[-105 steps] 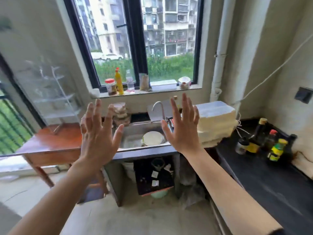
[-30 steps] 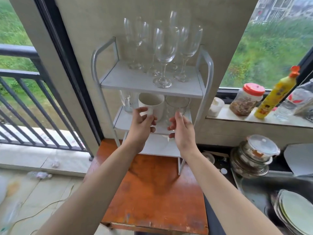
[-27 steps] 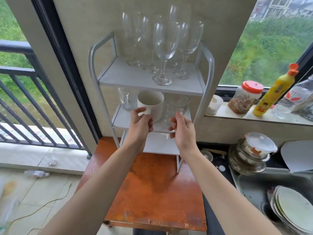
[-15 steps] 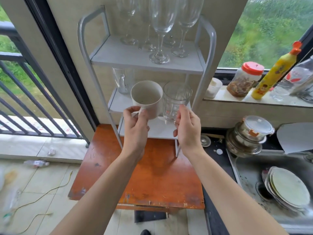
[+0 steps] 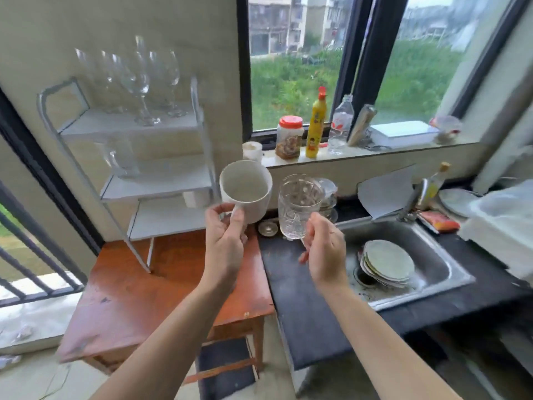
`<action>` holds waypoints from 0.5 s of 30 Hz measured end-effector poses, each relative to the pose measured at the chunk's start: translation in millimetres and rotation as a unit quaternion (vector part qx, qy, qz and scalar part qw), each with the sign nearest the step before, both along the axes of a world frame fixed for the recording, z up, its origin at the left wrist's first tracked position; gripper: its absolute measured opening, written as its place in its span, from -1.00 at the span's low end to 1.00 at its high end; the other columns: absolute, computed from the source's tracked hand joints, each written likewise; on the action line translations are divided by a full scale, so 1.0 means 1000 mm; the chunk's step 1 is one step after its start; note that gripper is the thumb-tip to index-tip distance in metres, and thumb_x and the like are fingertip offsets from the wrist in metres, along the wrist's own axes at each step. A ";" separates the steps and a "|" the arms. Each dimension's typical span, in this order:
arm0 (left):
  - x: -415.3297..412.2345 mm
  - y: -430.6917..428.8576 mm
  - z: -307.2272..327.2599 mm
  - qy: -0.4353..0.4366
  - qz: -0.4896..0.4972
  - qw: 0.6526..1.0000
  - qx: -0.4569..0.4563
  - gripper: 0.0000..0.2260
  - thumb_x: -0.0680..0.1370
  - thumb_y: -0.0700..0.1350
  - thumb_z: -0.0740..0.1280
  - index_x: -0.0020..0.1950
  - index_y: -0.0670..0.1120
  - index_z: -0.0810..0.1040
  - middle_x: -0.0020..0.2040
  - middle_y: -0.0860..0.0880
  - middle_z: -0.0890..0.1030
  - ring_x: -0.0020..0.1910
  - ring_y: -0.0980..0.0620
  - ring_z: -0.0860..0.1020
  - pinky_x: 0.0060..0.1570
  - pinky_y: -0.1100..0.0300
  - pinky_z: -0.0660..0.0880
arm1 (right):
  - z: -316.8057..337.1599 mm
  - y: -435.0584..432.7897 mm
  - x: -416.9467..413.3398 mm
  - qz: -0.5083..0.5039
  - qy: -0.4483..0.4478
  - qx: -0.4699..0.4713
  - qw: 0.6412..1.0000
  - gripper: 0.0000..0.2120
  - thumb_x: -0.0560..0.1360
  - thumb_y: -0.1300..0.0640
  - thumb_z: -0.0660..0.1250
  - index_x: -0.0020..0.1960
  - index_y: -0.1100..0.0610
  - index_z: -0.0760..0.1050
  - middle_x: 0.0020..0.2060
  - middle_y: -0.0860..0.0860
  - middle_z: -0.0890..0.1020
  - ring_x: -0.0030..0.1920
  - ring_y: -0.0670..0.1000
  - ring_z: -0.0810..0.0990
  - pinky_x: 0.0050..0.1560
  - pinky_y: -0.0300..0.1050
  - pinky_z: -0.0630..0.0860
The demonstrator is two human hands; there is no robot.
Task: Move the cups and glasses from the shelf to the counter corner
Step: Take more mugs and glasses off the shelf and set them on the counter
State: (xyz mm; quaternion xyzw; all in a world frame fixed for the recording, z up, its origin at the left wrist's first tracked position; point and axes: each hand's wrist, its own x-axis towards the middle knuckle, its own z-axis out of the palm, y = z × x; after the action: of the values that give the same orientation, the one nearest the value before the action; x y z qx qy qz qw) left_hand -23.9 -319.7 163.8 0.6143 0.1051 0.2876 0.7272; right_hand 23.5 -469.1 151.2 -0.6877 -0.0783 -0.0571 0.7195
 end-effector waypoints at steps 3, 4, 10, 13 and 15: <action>-0.005 -0.072 -0.005 0.000 -0.051 0.999 -0.007 -0.92 0.67 -0.11 0.25 0.11 -0.08 0.40 -0.31 0.05 0.45 -0.38 0.14 0.33 -0.34 0.23 0.30 | -0.001 -0.080 -0.023 -0.067 -0.008 -0.011 0.998 -0.65 0.54 0.03 0.09 -0.42 0.04 0.23 -0.54 -0.10 0.28 -0.51 -0.07 0.28 -0.55 -0.08 0.36; -0.008 -0.105 -0.006 0.002 -0.077 0.997 -0.005 -0.93 0.66 -0.12 0.26 0.10 -0.09 0.41 -0.33 0.06 0.46 -0.38 0.14 0.33 -0.32 0.20 0.29 | -0.001 -0.114 -0.034 -0.097 -0.007 -0.014 0.995 -0.64 0.55 0.03 0.09 -0.42 0.03 0.22 -0.55 -0.10 0.28 -0.52 -0.08 0.28 -0.55 -0.09 0.36; -0.010 -0.271 -0.014 0.008 -0.242 0.970 -0.023 -0.93 0.65 -0.12 0.28 0.04 -0.08 0.42 -0.32 0.04 0.43 -0.41 0.16 0.34 -0.37 0.26 0.31 | 0.000 -0.287 -0.083 -0.280 -0.014 -0.019 0.960 -0.60 0.65 0.06 0.12 -0.35 0.13 0.28 -0.49 -0.04 0.32 -0.50 -0.05 0.34 -0.50 -0.03 0.41; -0.005 -0.346 -0.015 0.023 -0.315 0.948 -0.026 -0.84 0.55 -0.02 0.33 0.03 -0.07 0.44 -0.34 0.04 0.43 -0.43 0.15 0.34 -0.40 0.28 0.35 | -0.002 -0.364 -0.096 -0.351 0.016 0.026 0.936 -0.58 0.66 0.10 0.14 -0.37 0.10 0.26 -0.53 -0.12 0.29 -0.53 -0.08 0.30 -0.54 -0.09 0.41; 0.001 -0.390 -0.017 0.031 -0.350 0.936 -0.027 -0.82 0.53 0.01 0.34 0.02 -0.07 0.45 -0.33 0.04 0.46 -0.42 0.14 0.35 -0.37 0.24 0.35 | -0.003 -0.405 -0.102 -0.386 0.026 0.044 0.921 -0.63 0.59 0.04 0.14 -0.37 0.11 0.25 -0.52 -0.10 0.28 -0.49 -0.02 0.28 -0.51 -0.08 0.42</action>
State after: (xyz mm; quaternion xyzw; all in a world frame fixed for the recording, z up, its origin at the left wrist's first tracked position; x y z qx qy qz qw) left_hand -22.5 -709.8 147.1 0.6011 -0.0870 -0.0072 0.7944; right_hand -78.8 -874.3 148.0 -0.6338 0.2142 -0.3159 0.6728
